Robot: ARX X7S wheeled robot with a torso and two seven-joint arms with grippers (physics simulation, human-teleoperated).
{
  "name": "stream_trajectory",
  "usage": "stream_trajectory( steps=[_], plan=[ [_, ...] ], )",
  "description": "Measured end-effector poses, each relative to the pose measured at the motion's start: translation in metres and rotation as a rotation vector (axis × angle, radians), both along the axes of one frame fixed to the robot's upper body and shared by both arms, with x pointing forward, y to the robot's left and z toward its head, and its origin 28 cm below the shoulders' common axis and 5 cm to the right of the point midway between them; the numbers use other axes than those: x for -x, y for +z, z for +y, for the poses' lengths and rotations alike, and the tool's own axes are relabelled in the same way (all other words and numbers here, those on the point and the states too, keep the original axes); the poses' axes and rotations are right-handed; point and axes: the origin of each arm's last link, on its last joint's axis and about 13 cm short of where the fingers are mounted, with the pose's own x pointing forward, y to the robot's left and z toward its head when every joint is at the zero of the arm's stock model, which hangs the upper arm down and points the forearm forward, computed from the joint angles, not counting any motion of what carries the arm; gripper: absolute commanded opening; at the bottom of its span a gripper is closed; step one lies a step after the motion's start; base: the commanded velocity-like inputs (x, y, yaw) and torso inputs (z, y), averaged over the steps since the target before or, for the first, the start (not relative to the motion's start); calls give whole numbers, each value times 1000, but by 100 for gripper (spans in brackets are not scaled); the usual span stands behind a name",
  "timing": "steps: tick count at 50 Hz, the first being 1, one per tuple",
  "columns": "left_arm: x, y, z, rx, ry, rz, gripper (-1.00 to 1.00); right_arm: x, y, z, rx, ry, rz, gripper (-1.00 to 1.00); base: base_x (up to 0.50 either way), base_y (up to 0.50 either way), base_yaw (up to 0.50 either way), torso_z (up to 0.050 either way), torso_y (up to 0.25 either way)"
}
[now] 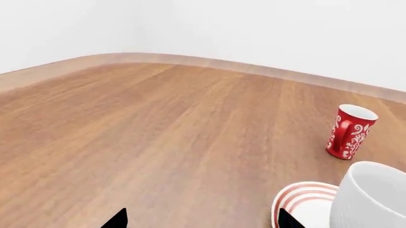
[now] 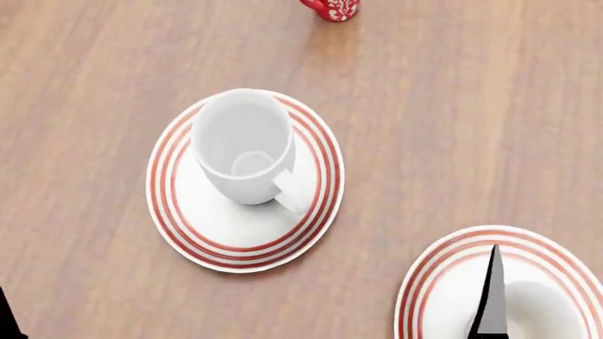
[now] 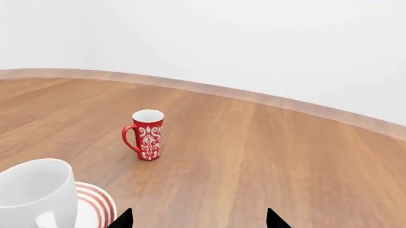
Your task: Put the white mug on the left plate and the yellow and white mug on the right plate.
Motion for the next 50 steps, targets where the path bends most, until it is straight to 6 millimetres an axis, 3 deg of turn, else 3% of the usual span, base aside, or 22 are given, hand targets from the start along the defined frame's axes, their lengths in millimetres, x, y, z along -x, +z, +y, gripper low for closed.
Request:
stream_trajectory(
  steps=[10,18,26,36,42,50],
  plan=[
    [-22,36,-12,-14,-76,-8,100,-42,22,6,1,6,-4,100,0,0,0,0,0],
    [-32,78,-20,-25,-121,-34,100,-55,51,18,7,13,-34,100,0,0,0,0,0],
    [-25,138,-23,-6,-167,-108,100,-41,98,31,0,30,-94,100,0,0,0,0,0],
    [8,216,-20,-18,-215,-243,100,-3,157,46,43,66,-197,100,0,0,0,0,2],
    [22,238,-18,-29,-220,-289,100,12,172,49,88,60,-232,100,0,0,0,0,0],
    [30,250,-17,-39,-222,-320,100,18,178,48,126,44,-258,100,0,0,0,0,0]
  ],
)
